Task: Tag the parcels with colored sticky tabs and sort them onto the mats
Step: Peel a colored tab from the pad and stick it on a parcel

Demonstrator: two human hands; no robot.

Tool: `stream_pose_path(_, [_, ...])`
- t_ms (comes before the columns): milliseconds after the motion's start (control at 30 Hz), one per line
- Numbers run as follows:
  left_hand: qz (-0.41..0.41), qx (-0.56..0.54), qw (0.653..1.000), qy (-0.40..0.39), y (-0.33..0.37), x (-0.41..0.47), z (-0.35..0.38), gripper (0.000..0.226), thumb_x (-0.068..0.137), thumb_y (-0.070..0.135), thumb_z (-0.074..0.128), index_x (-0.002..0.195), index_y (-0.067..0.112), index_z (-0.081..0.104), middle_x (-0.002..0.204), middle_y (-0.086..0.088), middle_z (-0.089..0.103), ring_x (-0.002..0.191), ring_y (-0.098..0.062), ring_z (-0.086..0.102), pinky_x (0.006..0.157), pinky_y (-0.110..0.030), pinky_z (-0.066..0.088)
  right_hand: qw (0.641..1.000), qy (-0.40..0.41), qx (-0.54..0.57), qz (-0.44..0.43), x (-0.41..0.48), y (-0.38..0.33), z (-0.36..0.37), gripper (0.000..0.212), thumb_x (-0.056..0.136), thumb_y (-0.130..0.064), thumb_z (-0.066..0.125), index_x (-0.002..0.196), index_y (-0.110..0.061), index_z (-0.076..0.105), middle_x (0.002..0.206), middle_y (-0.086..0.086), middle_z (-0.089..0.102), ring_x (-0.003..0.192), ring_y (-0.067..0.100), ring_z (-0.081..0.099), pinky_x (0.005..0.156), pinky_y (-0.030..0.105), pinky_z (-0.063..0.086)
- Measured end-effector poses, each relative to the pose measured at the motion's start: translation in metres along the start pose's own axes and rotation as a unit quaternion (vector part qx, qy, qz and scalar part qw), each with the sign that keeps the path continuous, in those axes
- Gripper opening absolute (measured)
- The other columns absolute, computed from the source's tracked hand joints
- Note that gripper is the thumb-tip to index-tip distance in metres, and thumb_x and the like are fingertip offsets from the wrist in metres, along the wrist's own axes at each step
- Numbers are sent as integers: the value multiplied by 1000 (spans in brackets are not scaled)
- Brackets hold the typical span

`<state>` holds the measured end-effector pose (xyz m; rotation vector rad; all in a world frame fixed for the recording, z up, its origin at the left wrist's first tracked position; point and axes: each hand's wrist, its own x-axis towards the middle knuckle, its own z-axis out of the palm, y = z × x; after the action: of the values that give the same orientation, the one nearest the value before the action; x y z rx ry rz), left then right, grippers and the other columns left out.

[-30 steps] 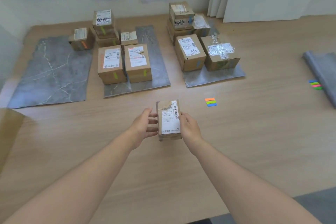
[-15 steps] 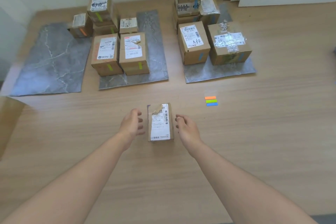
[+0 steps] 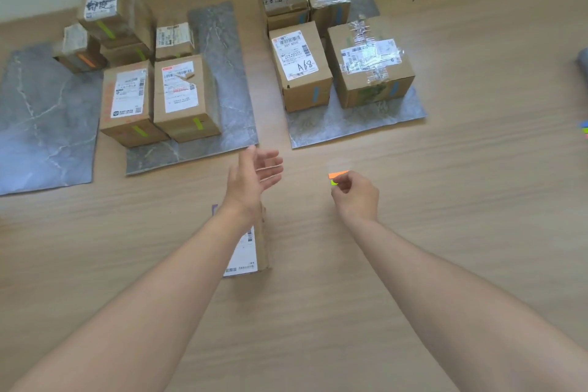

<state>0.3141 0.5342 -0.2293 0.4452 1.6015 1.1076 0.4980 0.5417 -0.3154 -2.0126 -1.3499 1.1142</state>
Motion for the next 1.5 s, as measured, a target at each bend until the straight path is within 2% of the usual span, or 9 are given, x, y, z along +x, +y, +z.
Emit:
stream_pose_path(167, [-108,40,991,-67,-19,25,42,54,105,45,29,118,8,66,122,-18,68,118,-31,63,104,-43,49,997,-11,-67,-33,42,9,1,13,85,-15,76,97,-16,70,96,5,68,90,23,64,79,35,49])
stream_pose_path(300, [-138,72,984,-81,-29,43,67,57,105,46,27,126,7,62,127,-17,65,120,-30,60,106,-41,46,993,-36,-104,-50,67,13,3,33,78,-39,85,89,-18,63,89,3,63,84,18,56,70,34,42])
stream_pose_path(400, [-143,86,983,-75,-38,54,79,56,107,43,26,126,5,61,125,-19,64,114,-30,62,99,-38,49,991,-33,-123,-43,75,13,5,41,72,-44,89,80,-22,56,86,1,61,80,18,54,66,32,37])
stream_pose_path(567, [-140,94,984,-59,-52,64,86,54,107,38,25,121,1,62,121,-25,66,101,-29,65,83,-31,52,990,-37,-128,-39,78,16,4,32,74,-39,88,82,-21,62,85,-1,64,79,17,56,65,30,36])
stream_pose_path(833, [-148,79,984,-68,-56,64,85,49,108,35,25,106,4,63,109,-26,68,96,-36,66,81,-36,55,986,-48,-143,-76,78,19,2,11,83,-25,79,80,-25,68,86,-1,70,84,21,66,76,34,52])
stream_pose_path(1000, [-183,61,976,-101,-61,58,85,50,107,38,29,116,2,63,116,-25,69,109,-39,67,99,-47,51,981,-63,-152,-103,76,22,-2,4,86,-19,71,89,-21,74,90,1,72,83,23,68,78,37,56])
stream_pose_path(1133, [-218,34,967,-129,-63,55,86,52,106,40,33,123,1,63,126,-21,66,114,-34,65,93,-41,55,979,-80,-159,-98,76,22,-5,6,89,-17,67,91,-21,71,96,5,70,92,26,66,81,37,52])
stream_pose_path(1300, [-251,15,957,-146,-55,46,91,54,105,41,36,131,-2,57,135,-21,60,131,-29,54,86,-40,58,981,-81,-159,-81,73,20,-10,20,94,-9,57,111,-15,66,110,9,68,106,30,62,88,39,49])
stream_pose_path(1500, [-245,40,959,-137,-48,40,98,56,103,47,43,133,1,55,132,-18,58,129,-24,54,87,-38,58,991,73,-80,80,65,16,-45,20,96,-4,48,114,-12,53,116,15,63,111,35,59,87,37,42])
